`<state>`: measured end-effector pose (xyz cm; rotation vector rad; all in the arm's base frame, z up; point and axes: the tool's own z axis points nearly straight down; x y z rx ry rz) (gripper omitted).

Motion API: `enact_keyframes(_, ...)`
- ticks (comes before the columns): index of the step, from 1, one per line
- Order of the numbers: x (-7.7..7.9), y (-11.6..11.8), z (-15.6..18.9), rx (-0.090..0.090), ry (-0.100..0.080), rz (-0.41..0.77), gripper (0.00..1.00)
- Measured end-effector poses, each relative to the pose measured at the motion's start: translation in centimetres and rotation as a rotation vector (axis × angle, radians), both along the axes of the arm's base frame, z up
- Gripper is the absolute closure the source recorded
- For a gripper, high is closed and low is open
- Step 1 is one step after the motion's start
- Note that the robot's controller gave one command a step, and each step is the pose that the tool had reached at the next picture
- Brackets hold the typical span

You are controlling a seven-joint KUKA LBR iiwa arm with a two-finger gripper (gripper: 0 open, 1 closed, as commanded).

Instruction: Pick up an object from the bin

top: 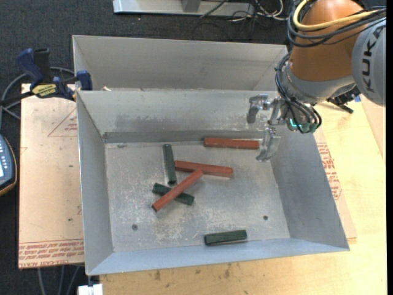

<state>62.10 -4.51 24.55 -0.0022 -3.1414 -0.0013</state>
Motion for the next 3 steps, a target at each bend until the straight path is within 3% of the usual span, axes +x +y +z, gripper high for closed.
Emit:
enact_keyframes(1, 2.4, 3.8, -14.4, 0.001, 0.005, 0.085, 0.0)
enact_keyframes(2, 0.0, 4.1, -16.8, 0.001, 0.003, 0.084, 0.0)
enact_keyframes(3, 0.2, 4.1, -16.6, 0.0, -0.002, 0.084, 1.0)
